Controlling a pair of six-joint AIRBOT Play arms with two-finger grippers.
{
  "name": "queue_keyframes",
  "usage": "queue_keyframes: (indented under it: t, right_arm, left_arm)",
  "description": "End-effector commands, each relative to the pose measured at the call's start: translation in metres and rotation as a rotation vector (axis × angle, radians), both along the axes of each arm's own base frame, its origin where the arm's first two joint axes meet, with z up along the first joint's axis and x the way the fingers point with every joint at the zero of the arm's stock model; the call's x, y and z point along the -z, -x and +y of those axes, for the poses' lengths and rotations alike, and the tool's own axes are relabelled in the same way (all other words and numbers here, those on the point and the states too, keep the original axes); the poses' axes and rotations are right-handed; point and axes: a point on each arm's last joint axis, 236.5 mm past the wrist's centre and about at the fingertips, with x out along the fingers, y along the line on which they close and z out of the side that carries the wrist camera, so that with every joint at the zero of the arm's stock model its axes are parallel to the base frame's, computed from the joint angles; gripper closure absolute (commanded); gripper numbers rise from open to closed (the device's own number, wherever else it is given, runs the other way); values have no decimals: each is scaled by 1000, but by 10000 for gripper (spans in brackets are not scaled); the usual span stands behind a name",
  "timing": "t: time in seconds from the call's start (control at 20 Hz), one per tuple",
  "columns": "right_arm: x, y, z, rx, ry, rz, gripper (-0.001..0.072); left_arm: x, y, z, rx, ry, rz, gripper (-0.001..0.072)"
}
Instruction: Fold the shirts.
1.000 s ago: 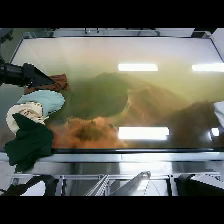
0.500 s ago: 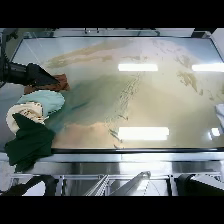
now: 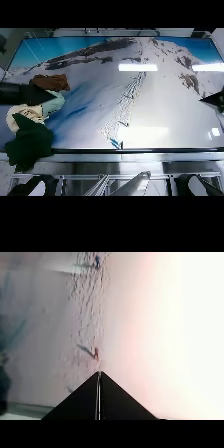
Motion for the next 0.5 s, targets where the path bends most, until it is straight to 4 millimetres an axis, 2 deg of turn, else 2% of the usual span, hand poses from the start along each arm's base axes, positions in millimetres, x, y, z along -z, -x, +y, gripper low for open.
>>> queue_keyframes:
  t: [0.0,0.1,0.25,0.45]
  right_arm:
    - [9,32,35,-83,255,-199,696]
    - [16,48,41,-74,275,-253,696]
    - [12,50,42,-67,276,-278,696]
    - [10,48,50,-71,228,-280,695]
  left_arm:
    - [35,42,-7,-47,14,32,698]
    - [49,60,-10,-74,25,54,697]
    - [61,72,-12,-99,31,54,698]
    - [56,75,-12,-108,26,10,696]
